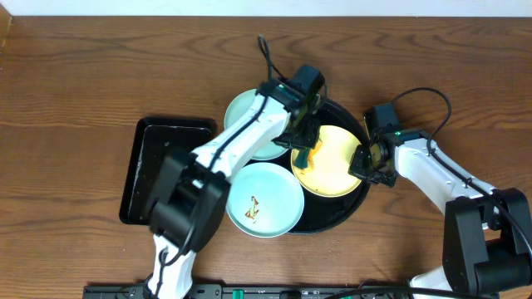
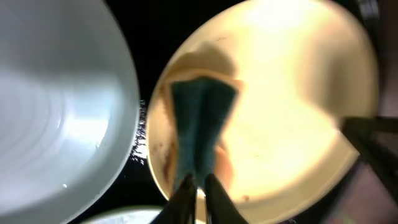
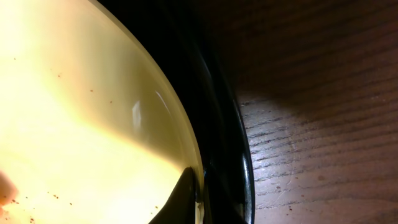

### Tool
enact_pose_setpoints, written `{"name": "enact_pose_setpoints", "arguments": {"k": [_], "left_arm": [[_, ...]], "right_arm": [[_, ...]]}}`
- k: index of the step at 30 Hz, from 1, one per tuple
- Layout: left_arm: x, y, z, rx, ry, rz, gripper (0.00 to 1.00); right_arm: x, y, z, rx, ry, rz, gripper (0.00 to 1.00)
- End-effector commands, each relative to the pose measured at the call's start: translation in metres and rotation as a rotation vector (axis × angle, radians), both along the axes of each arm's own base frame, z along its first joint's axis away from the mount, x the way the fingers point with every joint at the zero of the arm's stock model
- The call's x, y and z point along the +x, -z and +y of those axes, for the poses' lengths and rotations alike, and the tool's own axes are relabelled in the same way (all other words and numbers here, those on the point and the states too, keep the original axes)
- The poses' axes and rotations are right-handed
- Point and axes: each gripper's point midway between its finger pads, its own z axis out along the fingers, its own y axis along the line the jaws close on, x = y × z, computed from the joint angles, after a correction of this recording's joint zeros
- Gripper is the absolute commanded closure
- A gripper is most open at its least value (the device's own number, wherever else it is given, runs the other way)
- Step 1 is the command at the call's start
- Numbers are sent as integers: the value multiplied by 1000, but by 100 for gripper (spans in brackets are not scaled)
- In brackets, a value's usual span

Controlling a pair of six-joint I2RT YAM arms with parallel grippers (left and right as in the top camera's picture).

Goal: Clean dirty plates on tray and stack at the side
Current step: 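Scrub the yellow plate's upper area with the sponge in left gripper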

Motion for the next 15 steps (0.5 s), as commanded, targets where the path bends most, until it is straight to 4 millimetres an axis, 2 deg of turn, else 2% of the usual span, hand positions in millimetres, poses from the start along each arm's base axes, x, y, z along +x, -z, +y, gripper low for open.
{"name": "enact_pose_setpoints", "arguments": {"k": [1, 2, 3, 4, 6, 9, 15], "left_arm": [[-3, -19, -11, -80, 23, 5, 92], [-4, -19, -12, -85, 25, 10, 91], [-5, -19, -13, -90, 27, 16, 65], [-6, -18, -13, -91, 29, 19, 59], [-8, -18, -15, -92, 35, 23, 55], [-13, -16, -19, -88, 55, 25, 43], [-19, 3, -16, -56, 75, 58, 45]], "right_arm": [[-10, 7, -8, -49, -12, 30, 98], [-10, 7, -8, -49, -12, 30, 99], [-10, 7, -8, -49, -12, 29, 99], [-10, 7, -8, -49, -12, 29, 99], [-10, 7, -8, -49, -12, 29, 99], [-10, 7, -8, -48, -12, 29, 98], [-11, 8, -8, -50, -13, 33, 99]]}}
